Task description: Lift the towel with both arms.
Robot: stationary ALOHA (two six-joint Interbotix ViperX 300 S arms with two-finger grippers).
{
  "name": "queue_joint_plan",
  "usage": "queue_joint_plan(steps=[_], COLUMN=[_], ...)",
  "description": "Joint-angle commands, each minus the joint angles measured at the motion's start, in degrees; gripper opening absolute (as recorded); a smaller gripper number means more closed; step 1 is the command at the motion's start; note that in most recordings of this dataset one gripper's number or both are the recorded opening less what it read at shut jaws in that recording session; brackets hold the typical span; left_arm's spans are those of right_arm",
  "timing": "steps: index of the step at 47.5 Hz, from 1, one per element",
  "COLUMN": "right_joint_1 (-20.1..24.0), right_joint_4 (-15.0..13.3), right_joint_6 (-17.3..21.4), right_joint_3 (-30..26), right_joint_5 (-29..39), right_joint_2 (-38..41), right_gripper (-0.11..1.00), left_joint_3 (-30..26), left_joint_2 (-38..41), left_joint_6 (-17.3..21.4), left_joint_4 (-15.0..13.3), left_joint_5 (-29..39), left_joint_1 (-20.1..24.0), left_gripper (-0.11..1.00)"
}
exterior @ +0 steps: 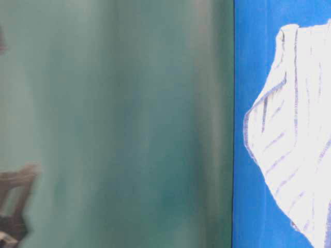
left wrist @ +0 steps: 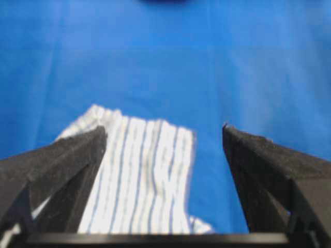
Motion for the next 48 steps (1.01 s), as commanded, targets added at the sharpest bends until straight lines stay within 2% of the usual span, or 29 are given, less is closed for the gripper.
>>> queue_joint_plan(steps=[1,9,17,23,32,40,48], right_joint_1=[0.7,2.7,5.5,5.9,5.9,5.9,5.9], right_joint_4=[0.3,0.3,0.3,0.4,0.3,0.4,0.3], right_joint_6=[0.9,2.6,3.9,4.4,5.7,6.1,6.1], right_joint_3=[2.7,7.7,8.7,8.9,8.5,8.0,7.0], right_joint_5=[-3.4,-9.0,-12.0,-14.2,-20.0,-24.3,-25.7], right_joint_2=[1.3,6.9,14.2,20.0,29.4,34.5,38.1], right_gripper=[0.63,0.63,0.63,0.63,0.63,0.63,0.63], left_joint_3=[2.0,7.2,10.8,13.1,14.9,14.9,14.9], left_joint_2=[1.0,4.7,8.3,11.7,17.5,21.7,24.9], left_joint_6=[-0.1,-0.1,0.0,0.0,0.0,0.0,0.0], left_joint_4=[-0.1,-0.1,-0.1,-0.1,-0.1,-0.1,-0.1], left_joint_5=[-3.3,-6.4,-7.5,-9.0,-11.9,-14.2,-15.8], left_joint_1=[-0.4,-1.1,-1.7,-1.7,-1.9,-2.7,-2.9], left_gripper=[0.88,0.88,0.88,0.88,0.88,0.88,0.88])
